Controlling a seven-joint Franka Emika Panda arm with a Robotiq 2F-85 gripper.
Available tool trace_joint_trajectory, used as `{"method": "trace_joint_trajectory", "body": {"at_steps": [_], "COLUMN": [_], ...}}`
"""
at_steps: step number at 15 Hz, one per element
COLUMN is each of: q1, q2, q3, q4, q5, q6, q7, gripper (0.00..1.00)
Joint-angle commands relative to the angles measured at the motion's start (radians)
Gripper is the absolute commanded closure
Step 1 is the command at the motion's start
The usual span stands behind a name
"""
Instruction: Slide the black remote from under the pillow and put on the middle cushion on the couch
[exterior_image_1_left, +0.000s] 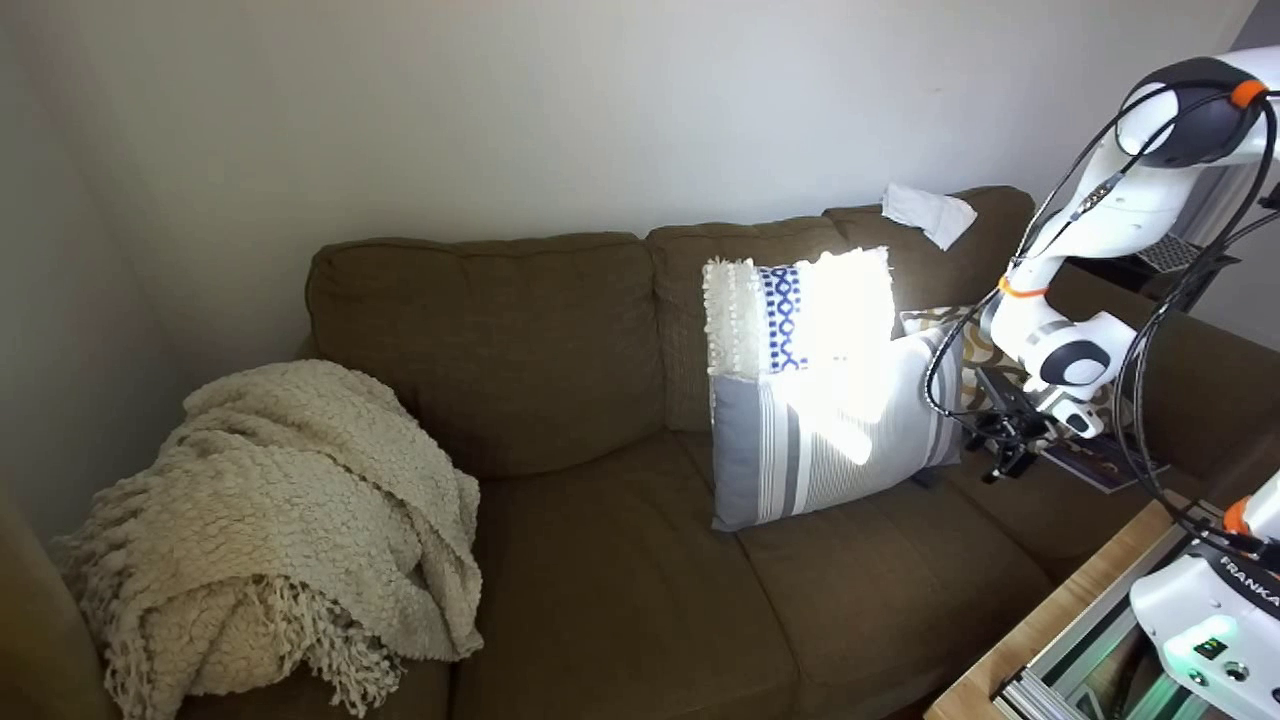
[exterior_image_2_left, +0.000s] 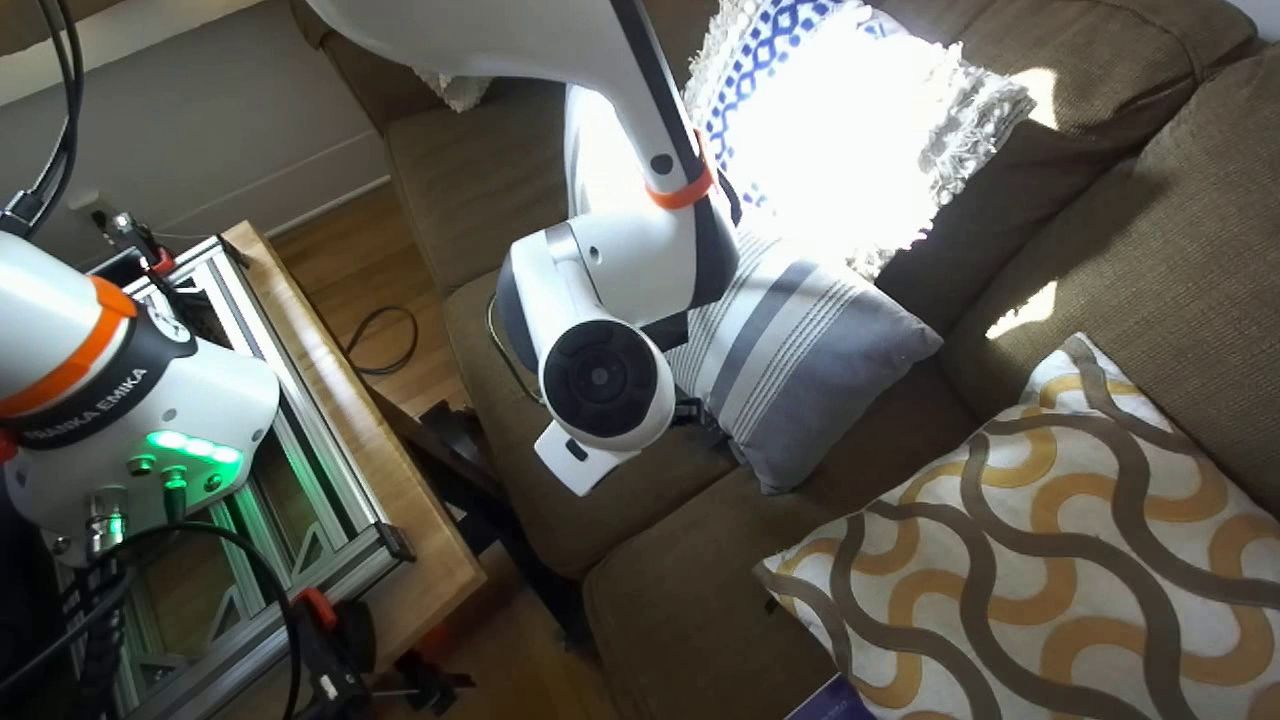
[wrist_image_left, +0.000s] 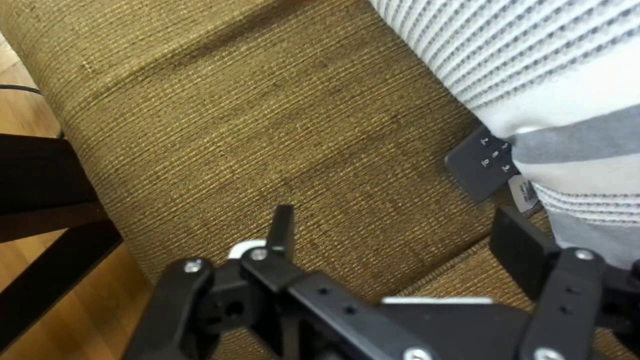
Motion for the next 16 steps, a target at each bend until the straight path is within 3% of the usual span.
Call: {"method": "trace_joint_trajectory", "body": {"at_steps": [1,4,10,16], "q1": [0.029,0.031,-0.014,-0.004], "q2": [0.014,0.022,0.130,0.228], "q3": [-0.027,-0.027,-0.052,-0.059], "q4": [0.008,0.014,0.151,0.257], "q5": [0.012,0.013,0.015,0.023], "q6": [-0.019,-0.019,-0.163,-0.197], "q7": [0.004,0.010,0.268,0.519], "gripper": [0.00,0.00,0.00,0.00]}}
